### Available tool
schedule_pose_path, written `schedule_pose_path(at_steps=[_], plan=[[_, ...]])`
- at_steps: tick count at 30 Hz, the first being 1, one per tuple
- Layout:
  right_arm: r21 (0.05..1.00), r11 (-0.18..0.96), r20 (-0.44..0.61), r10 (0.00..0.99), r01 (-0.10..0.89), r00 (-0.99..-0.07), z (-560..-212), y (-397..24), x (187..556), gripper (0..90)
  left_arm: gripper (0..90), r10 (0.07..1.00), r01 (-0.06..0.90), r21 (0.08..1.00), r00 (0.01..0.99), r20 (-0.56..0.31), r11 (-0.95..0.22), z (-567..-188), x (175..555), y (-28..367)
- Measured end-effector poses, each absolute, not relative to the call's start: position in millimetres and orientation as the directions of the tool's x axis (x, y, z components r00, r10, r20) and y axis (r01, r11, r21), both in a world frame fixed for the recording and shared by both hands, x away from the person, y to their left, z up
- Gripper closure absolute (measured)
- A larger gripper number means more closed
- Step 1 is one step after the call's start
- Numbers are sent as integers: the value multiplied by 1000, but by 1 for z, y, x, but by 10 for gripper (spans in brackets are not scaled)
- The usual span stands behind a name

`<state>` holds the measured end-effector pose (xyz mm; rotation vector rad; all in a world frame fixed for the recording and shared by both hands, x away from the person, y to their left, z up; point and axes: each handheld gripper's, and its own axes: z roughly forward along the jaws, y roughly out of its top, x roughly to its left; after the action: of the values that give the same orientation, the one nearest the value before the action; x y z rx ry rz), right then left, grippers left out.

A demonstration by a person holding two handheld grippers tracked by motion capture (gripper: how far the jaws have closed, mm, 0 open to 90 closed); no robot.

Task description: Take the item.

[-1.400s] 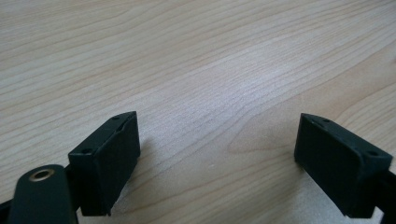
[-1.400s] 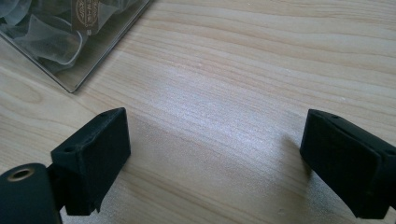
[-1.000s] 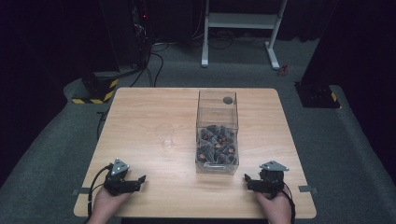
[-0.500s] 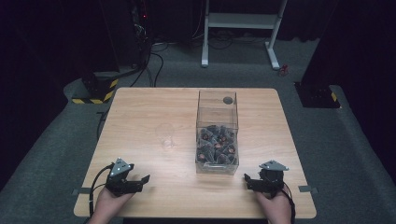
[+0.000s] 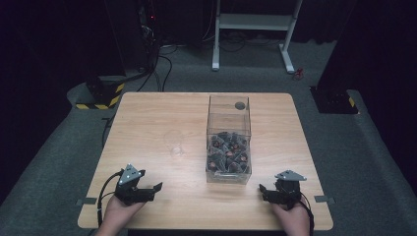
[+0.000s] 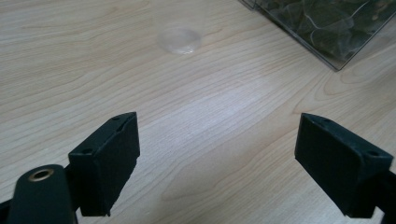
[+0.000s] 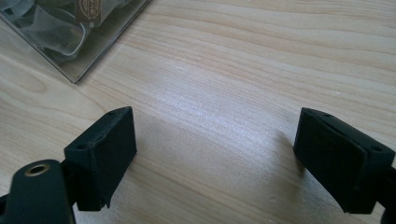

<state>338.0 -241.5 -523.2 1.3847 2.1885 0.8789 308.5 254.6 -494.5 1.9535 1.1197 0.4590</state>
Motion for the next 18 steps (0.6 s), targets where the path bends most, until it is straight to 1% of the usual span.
schedule_pose_path(at_steps=[3,6,8,12,18], plan=[[699,312,-7,903,644,-430,-524,-242,337,128,132,834,536,795,547,-71,-284,-492,310,252],[701,312,-9,903,641,-430,-524,-241,338,126,130,831,535,802,549,-90,-267,-491,311,251],[702,310,-9,904,641,-427,-524,-241,338,125,130,839,534,799,540,-71,-276,-491,312,249],[702,306,-7,906,644,-422,-524,-241,338,124,130,834,528,799,549,-61,-289,-491,314,245],[703,310,-11,905,640,-426,-524,-241,338,125,132,828,530,798,557,-72,-286,-486,315,237]])
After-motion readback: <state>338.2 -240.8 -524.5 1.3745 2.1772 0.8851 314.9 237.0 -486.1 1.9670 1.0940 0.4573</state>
